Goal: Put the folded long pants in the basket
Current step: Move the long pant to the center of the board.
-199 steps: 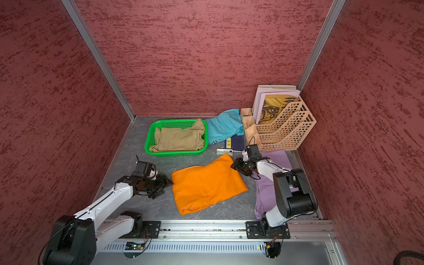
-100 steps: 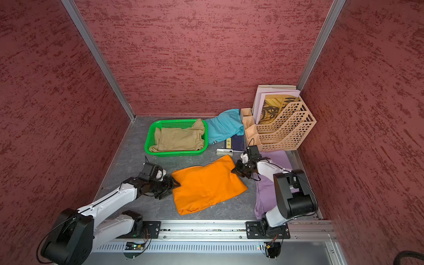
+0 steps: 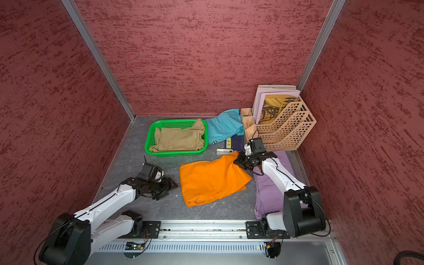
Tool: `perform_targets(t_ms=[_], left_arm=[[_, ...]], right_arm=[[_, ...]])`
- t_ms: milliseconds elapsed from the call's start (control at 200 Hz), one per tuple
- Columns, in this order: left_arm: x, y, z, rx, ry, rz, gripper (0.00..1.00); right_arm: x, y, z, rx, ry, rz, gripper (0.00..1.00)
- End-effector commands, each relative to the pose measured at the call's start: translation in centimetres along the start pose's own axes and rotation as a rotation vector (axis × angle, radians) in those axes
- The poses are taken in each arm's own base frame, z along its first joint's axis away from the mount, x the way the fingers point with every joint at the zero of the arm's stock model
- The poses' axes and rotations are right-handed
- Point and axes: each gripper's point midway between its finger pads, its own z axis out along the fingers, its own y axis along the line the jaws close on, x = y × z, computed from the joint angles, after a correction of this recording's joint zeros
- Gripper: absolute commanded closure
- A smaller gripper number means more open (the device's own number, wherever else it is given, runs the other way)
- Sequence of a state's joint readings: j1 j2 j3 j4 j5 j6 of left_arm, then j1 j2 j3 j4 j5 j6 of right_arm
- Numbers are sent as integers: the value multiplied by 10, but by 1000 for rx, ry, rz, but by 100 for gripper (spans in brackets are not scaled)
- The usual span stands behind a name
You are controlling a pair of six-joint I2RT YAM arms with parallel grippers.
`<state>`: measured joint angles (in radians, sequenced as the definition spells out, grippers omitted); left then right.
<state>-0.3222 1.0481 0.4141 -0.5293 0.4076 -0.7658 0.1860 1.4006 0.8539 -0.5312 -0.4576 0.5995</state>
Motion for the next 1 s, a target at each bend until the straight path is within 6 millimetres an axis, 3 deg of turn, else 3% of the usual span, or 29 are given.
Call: perform_targets(t_ms=[0,55,140,376,556,701,746,791,887,997], left_arm=[[-4,-5,-8,-16,-21,32,27],[-5,-7,-12,-24,-30,42,26],[-8,-10,-20,-29,-46,49,26],[-14,-43,-44,-29,-86,123,26],[-14,-71,-52,-17,-86,181,25],[-17,-89,-54,-37,-87,233,25],[-17,-94,-53,-45,-86,246,25],[-15,-98,-51,-56,-79,261,24],[-11,-108,-45,-81,-69,292,23],[-1,-127,-29,-138,-62,359,21]], right_arm=[[-1,-35,17,142,0,-18,62],[-1,-47,23,184,-1,-22,50],[1,-57,24,225,-8,-29,42],[30,-67,42,163,90,6,40],[67,-24,73,-28,208,54,46],[98,35,88,-173,305,-5,47],[94,44,81,-215,295,-8,43],[82,41,69,-200,248,-15,39],[44,6,38,-49,72,-35,30],[22,-23,14,38,-12,-28,29]])
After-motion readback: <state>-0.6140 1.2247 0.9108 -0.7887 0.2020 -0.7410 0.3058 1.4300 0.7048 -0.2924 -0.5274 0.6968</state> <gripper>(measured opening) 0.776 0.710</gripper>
